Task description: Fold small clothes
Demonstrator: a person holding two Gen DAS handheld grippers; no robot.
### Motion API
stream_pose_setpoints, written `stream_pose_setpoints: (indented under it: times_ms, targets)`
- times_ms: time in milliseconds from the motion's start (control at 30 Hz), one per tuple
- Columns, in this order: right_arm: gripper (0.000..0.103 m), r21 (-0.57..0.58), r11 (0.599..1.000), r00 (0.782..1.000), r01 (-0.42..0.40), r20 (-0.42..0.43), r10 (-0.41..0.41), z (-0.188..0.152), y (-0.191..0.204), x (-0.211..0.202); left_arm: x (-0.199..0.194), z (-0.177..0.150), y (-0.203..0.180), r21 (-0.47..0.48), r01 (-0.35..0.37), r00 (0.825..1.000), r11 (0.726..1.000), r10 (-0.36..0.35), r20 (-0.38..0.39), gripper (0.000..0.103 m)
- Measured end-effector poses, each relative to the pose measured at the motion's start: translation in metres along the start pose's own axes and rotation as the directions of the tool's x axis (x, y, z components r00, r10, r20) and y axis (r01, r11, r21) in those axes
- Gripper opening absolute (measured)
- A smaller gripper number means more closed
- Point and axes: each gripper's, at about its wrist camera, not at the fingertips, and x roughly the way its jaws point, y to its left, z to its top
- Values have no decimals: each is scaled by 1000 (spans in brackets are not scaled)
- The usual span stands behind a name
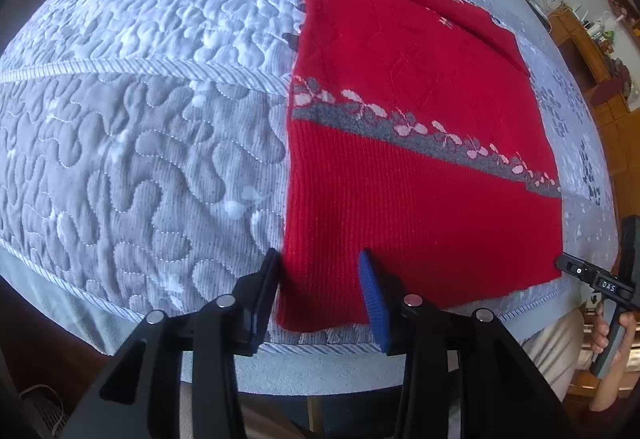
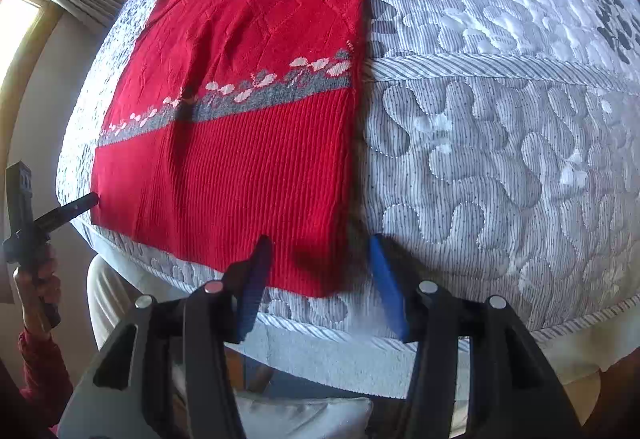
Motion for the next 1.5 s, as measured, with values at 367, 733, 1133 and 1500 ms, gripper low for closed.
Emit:
stream_pose_setpoints:
  times_ms: [367, 733, 1133, 1500]
  targets:
    - [5, 21, 988, 988, -150, 51, 149, 2, -4, -20, -14, -1, 0, -65, 74, 996, 995, -71, 45, 7]
    - [4, 72, 959, 955, -273, 140, 261, 47, -17, -58, -36, 55, 0, -115, 133, 982, 984, -116, 148, 7]
    - [4, 92, 977, 975, -194, 125, 182, 167, -25, -43, 13, 153, 2, -177, 116, 985, 977, -91, 144, 7]
    - [26, 151, 985, 996, -87, 39, 82, 215, -45, 5, 51, 195, 5, -167, 100, 994, 981, -90, 67, 23]
